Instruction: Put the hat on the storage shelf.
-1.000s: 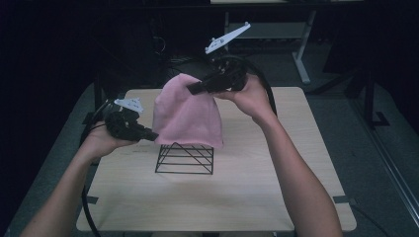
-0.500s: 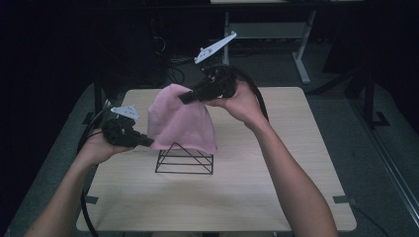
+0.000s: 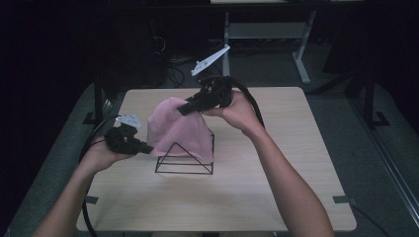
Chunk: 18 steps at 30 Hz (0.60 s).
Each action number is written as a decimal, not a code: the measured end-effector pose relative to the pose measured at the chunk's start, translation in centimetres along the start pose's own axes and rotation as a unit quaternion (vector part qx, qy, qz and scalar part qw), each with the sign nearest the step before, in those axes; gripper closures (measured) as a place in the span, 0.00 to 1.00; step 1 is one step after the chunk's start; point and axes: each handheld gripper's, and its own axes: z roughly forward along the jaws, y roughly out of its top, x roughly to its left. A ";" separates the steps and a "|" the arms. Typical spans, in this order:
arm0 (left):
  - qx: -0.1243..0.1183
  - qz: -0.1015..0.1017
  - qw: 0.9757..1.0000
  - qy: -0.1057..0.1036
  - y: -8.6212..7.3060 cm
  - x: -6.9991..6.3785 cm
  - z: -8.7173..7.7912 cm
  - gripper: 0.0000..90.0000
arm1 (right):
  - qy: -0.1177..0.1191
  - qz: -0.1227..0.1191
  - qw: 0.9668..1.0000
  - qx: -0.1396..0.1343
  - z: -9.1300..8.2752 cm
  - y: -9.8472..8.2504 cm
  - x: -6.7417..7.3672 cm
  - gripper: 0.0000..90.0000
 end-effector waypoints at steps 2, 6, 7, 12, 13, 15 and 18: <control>0.002 -0.001 1.000 0.001 -0.2 0.0 0.2 0.93 | 0.002 0.000 1.000 0.002 0.3 -0.2 0.0 0.81; 0.010 0.000 1.000 0.006 -0.5 0.0 0.6 0.93 | 0.007 0.004 1.000 0.007 0.7 -0.7 -0.1 0.81; 0.012 -0.003 1.000 0.004 -0.6 -0.1 0.9 0.93 | 0.009 0.006 1.000 0.006 1.0 -0.9 -0.1 0.81; 0.022 -0.004 1.000 0.005 -0.8 -0.2 1.5 0.93 | 0.021 0.008 1.000 0.009 1.5 -1.7 -0.1 0.80; 0.027 0.001 1.000 0.005 -0.8 -0.1 1.6 0.93 | 0.021 0.008 1.000 0.009 1.5 -1.7 -0.1 0.80; 0.030 -0.001 1.000 0.005 -1.0 -0.1 2.0 0.93 | 0.025 0.010 1.000 0.013 1.7 -2.2 -0.1 0.80; 0.028 -0.006 1.000 0.004 -1.2 -0.1 2.3 0.93 | 0.027 0.013 0.999 0.013 1.8 -2.6 -0.2 0.80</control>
